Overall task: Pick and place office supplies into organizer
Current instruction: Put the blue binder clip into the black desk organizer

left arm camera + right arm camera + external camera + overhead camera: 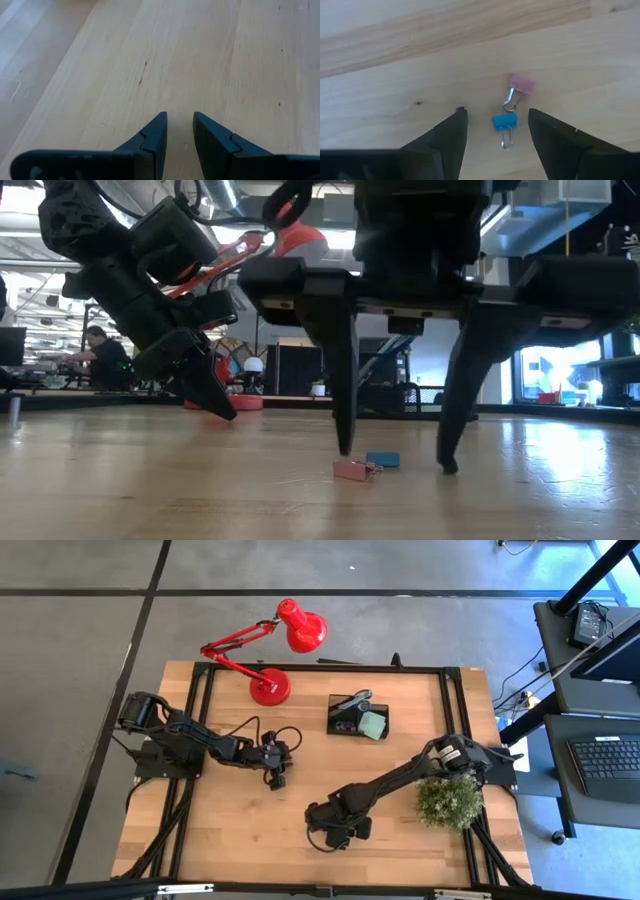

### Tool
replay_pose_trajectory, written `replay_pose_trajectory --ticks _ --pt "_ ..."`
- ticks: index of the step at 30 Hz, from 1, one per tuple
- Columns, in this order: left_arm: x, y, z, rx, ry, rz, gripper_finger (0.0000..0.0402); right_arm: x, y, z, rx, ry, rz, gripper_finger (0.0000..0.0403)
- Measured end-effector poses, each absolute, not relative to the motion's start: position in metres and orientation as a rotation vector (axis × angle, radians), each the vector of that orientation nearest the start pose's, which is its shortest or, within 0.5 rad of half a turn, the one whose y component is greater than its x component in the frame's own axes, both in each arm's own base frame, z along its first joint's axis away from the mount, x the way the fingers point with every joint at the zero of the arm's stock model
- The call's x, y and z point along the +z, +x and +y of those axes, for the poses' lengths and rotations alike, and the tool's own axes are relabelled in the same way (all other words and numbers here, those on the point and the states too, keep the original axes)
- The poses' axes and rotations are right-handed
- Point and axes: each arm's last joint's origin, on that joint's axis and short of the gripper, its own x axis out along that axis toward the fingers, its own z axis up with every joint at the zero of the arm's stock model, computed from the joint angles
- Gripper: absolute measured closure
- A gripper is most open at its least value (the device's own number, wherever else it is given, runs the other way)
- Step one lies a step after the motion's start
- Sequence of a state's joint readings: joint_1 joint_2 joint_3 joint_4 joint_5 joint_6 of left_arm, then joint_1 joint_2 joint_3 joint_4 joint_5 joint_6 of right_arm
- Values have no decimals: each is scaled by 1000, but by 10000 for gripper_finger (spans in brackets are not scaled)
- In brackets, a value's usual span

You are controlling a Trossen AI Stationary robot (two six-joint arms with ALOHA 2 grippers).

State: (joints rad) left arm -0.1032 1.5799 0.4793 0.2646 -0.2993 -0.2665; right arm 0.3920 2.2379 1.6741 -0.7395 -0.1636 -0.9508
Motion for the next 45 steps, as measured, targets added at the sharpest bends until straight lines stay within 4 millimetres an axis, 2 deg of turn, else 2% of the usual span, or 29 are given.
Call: replay_pose_trajectory --ticks 5,12,25,37,45 --pt "105 250 -17 292 -83 787 313 136 414 169 1069 -892 1014 198" --pt "106 250 -17 292 -84 787 313 131 414 161 1098 -824 1048 235" --pt "106 250 -17 292 -84 787 313 127 415 162 1091 -833 1050 280" --pt "106 250 -17 292 -84 787 313 127 416 162 1087 -837 1045 338" --pt "106 250 -17 292 -84 787 313 127 415 162 1085 -838 1048 346"
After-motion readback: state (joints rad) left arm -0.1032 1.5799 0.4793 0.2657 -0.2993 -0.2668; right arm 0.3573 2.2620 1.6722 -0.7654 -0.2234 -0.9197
